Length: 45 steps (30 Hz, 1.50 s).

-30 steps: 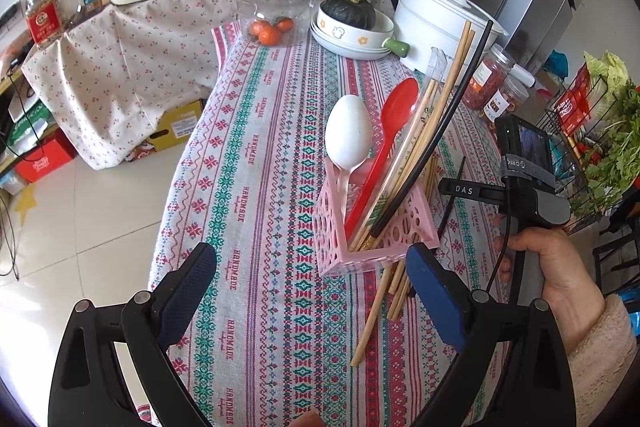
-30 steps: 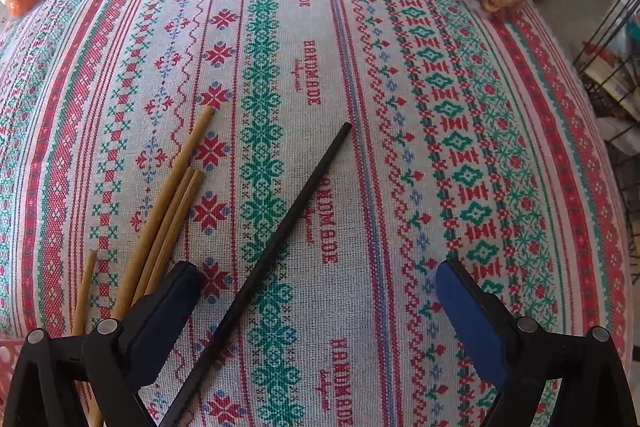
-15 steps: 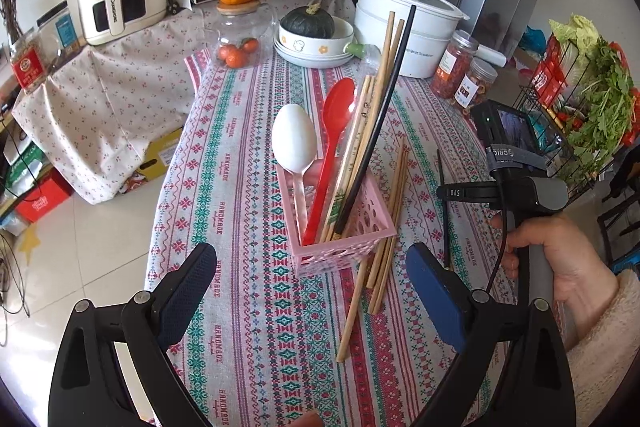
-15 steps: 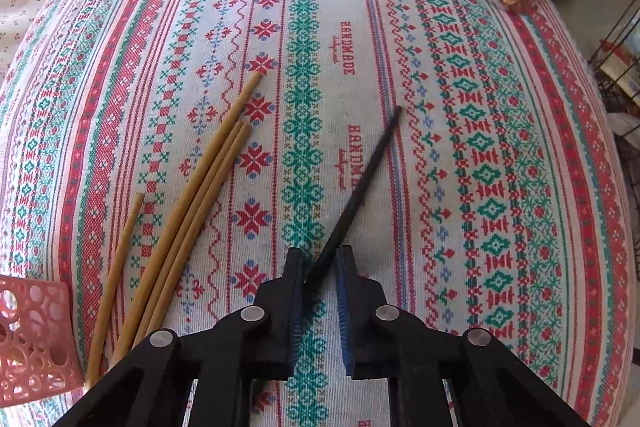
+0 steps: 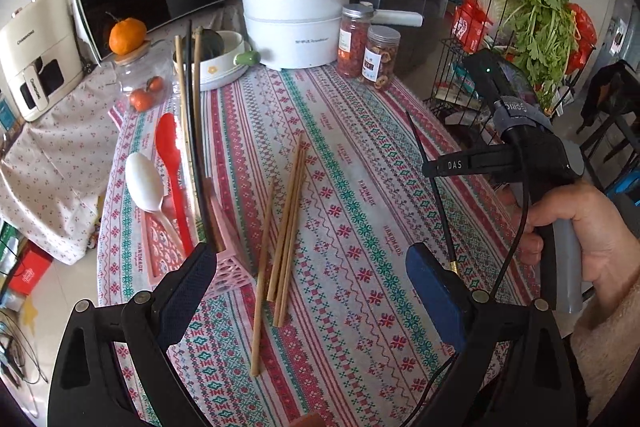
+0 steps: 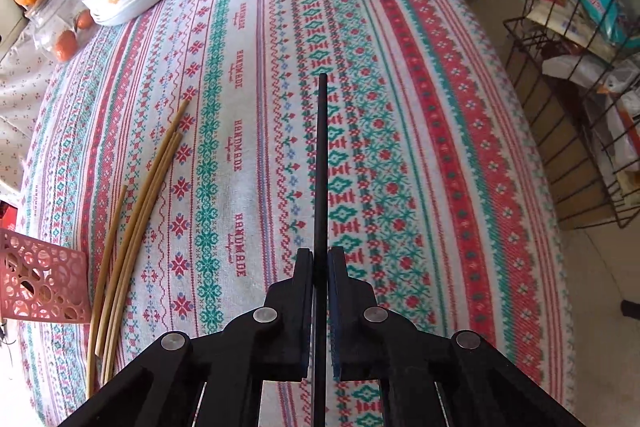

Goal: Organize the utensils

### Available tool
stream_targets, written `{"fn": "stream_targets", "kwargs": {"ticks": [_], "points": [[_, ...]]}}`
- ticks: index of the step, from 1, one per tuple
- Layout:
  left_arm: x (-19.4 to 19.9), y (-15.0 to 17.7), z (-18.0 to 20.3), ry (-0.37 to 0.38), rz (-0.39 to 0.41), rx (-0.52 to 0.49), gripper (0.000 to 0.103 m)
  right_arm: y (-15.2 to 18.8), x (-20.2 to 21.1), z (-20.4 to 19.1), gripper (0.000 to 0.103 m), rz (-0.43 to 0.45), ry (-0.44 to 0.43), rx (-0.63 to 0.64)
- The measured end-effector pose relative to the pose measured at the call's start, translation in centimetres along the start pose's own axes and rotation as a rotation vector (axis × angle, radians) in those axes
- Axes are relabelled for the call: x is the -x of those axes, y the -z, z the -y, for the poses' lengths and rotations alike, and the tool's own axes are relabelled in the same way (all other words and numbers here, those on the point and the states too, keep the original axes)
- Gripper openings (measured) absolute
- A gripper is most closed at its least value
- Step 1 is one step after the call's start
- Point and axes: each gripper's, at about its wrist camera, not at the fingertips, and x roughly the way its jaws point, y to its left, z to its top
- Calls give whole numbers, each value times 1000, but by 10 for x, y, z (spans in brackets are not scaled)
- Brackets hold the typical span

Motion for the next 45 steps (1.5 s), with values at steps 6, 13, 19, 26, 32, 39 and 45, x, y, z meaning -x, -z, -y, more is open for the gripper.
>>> {"fn": "stream_targets", "kwargs": {"ticks": [6,13,19,26,32,39,45], "points": [[-40,-36,23,-20,-71,-7,97,-2,10,29,4,1,-49,-60],[-130,-80,7,-91,-168,79,44,-10,8,27,4,0,-85,-50],[-200,-92,-11,-118,-251,152,15,-13,-5,15,4,-30,-96,-18],[-220,-100,-13,-159,-261,154,11,-19,-15,7,4,-49,-111,1],[-231,-95,-15,-212,-295,138,6,-21,-19,3,4,-55,-119,8],[-233,-94,-17,-210,-303,124,6,-20,-21,1,4,-59,-111,12],[-207,-90,-9,-207,-235,114,0,-16,-9,1,4,-29,-107,14]]}}
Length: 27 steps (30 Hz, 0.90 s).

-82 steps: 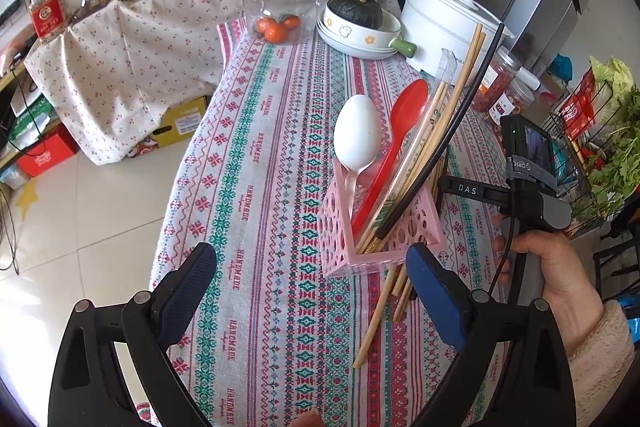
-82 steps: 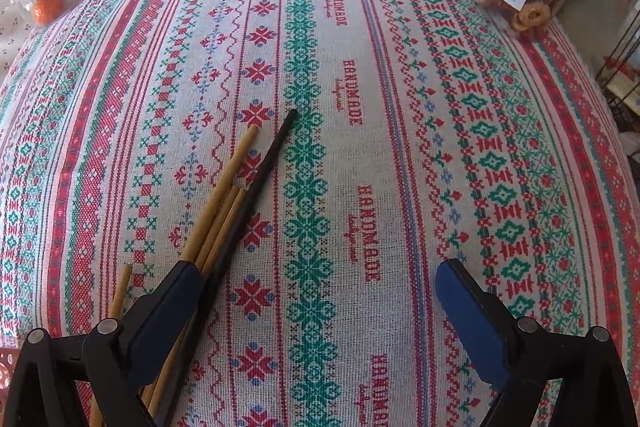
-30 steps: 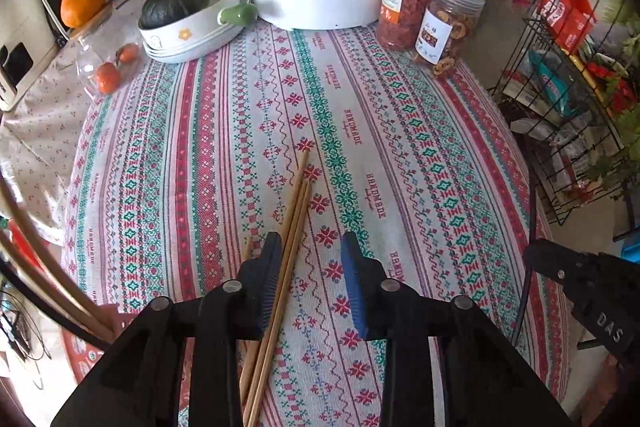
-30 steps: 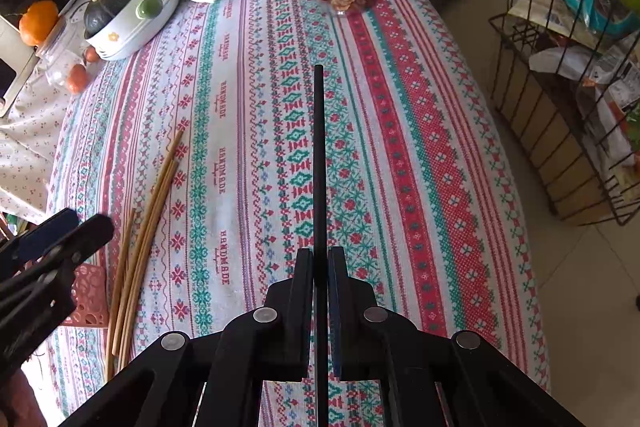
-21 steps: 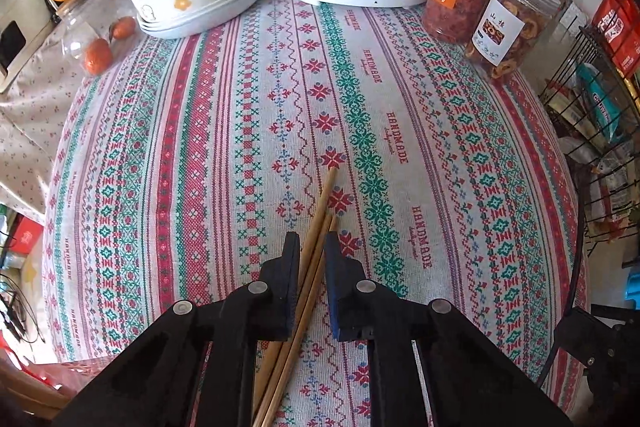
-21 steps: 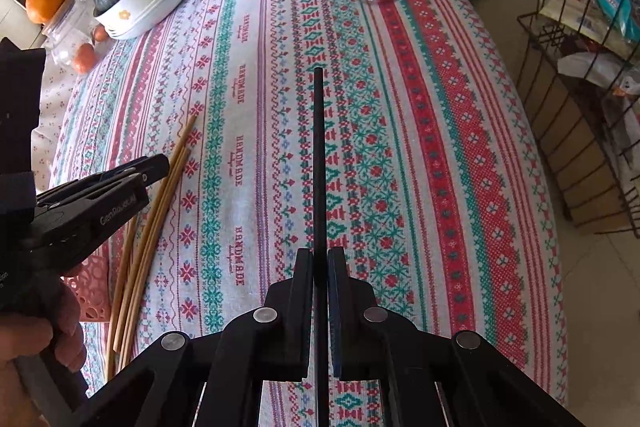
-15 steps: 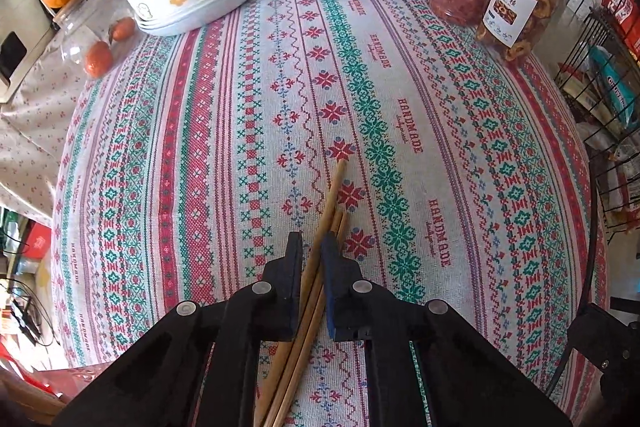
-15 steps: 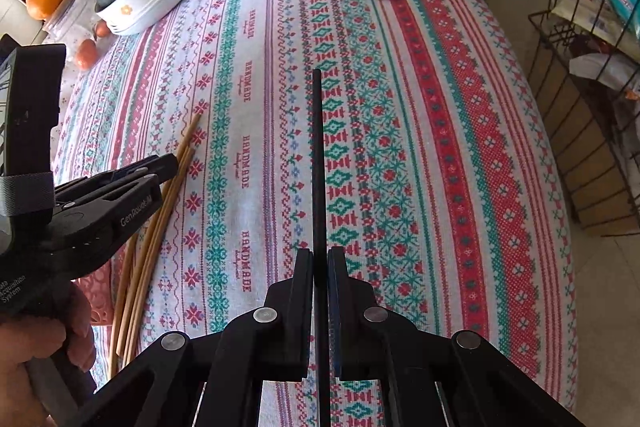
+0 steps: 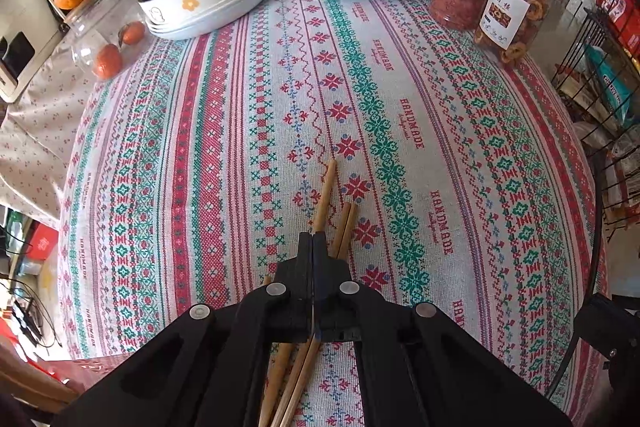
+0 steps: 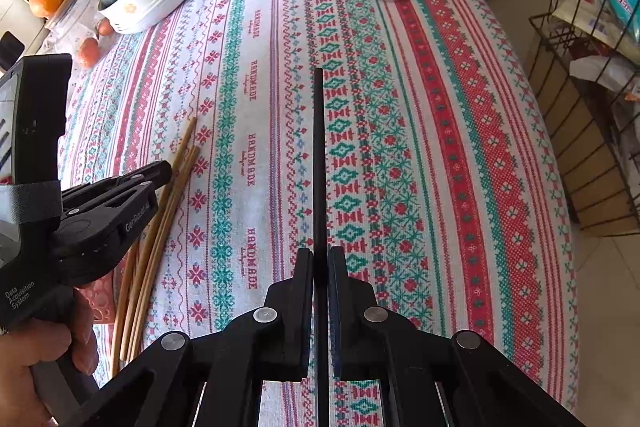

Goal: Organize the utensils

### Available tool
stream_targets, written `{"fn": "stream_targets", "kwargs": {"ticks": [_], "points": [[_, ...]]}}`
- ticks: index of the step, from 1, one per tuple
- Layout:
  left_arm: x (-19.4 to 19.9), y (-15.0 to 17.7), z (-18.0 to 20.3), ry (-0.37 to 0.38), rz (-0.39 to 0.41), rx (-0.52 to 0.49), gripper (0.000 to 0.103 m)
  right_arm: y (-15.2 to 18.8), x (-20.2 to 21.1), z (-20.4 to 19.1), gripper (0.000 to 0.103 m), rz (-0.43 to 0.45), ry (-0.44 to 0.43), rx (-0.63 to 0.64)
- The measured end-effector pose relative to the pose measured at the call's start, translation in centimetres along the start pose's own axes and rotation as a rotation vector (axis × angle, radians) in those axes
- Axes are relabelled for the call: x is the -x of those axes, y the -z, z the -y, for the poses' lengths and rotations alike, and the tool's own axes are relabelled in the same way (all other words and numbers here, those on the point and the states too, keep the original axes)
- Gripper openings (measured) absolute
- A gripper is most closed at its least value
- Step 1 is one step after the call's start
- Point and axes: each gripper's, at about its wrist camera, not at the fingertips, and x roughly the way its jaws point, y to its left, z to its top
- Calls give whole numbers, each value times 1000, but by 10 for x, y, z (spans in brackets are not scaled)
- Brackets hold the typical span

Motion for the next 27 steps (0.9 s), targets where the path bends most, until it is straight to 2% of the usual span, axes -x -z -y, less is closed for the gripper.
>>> {"fn": "stream_targets", "kwargs": {"ticks": [11,21,25,27], "points": [[111,44,-13,52,256,-53,0,26,39,-35,4,100,6,64],[184,108,-57,179,428,-35,0,50,80,-79,4,222,-11,167],[204,139,-75,251,548,1,0,59,93,-95,4,253,-26,225],[210,144,-77,272,535,-8,0,63,99,-101,4,271,-33,245]]}}
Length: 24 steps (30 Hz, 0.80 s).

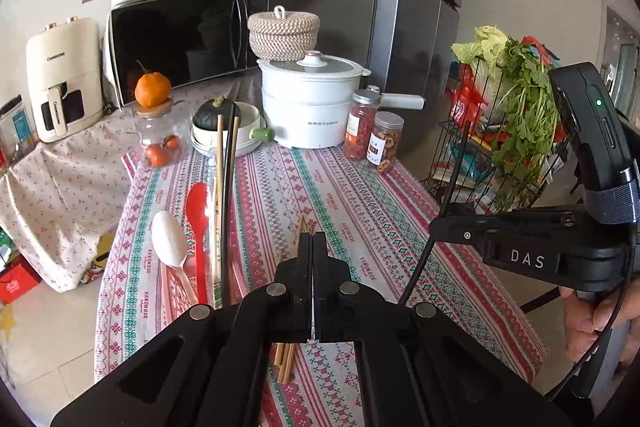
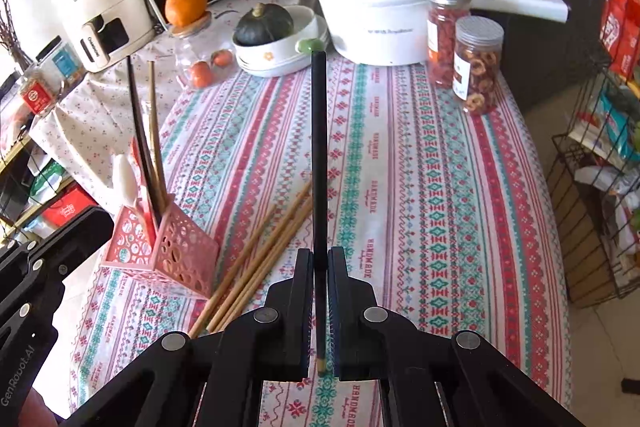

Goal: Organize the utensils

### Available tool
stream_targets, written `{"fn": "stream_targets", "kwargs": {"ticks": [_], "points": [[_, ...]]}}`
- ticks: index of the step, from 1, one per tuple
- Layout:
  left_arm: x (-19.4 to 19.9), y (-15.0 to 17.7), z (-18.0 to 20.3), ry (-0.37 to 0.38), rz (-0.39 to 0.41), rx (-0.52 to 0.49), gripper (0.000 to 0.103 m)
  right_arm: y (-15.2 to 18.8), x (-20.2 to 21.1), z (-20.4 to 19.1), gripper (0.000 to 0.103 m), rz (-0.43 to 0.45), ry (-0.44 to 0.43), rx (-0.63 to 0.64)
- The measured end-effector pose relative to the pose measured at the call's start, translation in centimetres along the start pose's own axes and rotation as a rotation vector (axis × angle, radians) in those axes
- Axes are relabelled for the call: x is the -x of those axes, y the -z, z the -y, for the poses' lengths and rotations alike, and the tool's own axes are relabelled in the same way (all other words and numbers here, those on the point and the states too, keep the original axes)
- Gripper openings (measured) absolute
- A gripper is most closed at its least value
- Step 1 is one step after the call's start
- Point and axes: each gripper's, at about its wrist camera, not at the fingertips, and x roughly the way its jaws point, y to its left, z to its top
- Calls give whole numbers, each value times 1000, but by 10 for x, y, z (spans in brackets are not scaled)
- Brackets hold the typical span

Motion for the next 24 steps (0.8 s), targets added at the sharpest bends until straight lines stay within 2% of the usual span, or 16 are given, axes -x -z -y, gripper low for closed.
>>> {"fn": "stream_targets", "kwargs": {"ticks": [5,8,11,13,15,21,24], "points": [[28,-4,-9,40,60,6,0,-4,17,-11,4,52,-18,35],[32,-7,-20,82,29,45,0,-8,25,-17,4,78,-35,51],[17,-6,-21,144,-83,42,0,-10,29,-21,4,87,-52,60],[-5,-4,-14,124,-182,26,0,-11,28,-20,4,84,-54,58],[-27,-4,-4,121,-248,12,1,-12,26,-15,4,78,-48,49],[-121,-17,17,23,-457,14,1,-14,27,17,4,73,-24,-14],[-174,-21,20,-37,-515,22,1,-16,24,36,4,63,-20,-57]]}}
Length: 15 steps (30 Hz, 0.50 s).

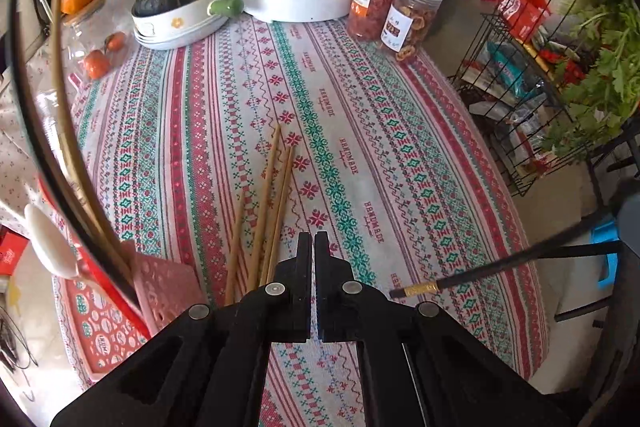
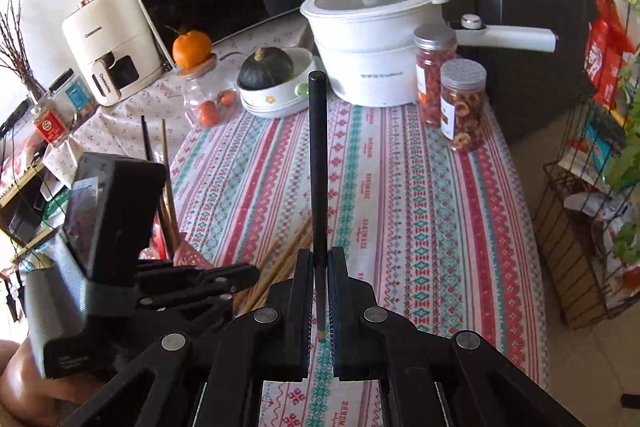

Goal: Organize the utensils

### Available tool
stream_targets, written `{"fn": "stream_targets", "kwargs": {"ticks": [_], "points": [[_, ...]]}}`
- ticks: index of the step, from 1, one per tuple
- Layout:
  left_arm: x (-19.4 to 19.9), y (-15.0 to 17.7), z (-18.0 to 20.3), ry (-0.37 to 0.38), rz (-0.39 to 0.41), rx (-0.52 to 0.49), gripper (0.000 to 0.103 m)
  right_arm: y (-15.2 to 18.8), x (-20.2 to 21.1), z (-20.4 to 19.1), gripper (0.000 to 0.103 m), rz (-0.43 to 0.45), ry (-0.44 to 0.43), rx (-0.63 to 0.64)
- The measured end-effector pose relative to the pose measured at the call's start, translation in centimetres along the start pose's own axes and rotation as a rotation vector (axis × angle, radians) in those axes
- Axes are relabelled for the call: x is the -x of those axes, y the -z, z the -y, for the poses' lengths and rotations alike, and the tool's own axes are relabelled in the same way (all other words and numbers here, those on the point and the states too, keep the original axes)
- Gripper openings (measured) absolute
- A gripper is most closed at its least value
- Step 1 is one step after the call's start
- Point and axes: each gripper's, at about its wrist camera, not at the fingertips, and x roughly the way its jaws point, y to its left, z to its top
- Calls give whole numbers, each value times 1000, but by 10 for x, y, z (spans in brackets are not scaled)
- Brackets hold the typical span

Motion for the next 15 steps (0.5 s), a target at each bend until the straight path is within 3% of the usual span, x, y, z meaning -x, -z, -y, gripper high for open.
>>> {"fn": "stream_targets", "kwargs": {"ticks": [4,6,15], "points": [[-57,-31,-14,-68,-62,62,10,-2,-9,16,4,-25,-1,-43],[-76,-41,-23,-89,-76,97,23,-3,-10,21,4,-30,-8,-49],[-105,-53,-35,-122,-90,115,22,-12,-12,41,4,-27,-45,-95]]}}
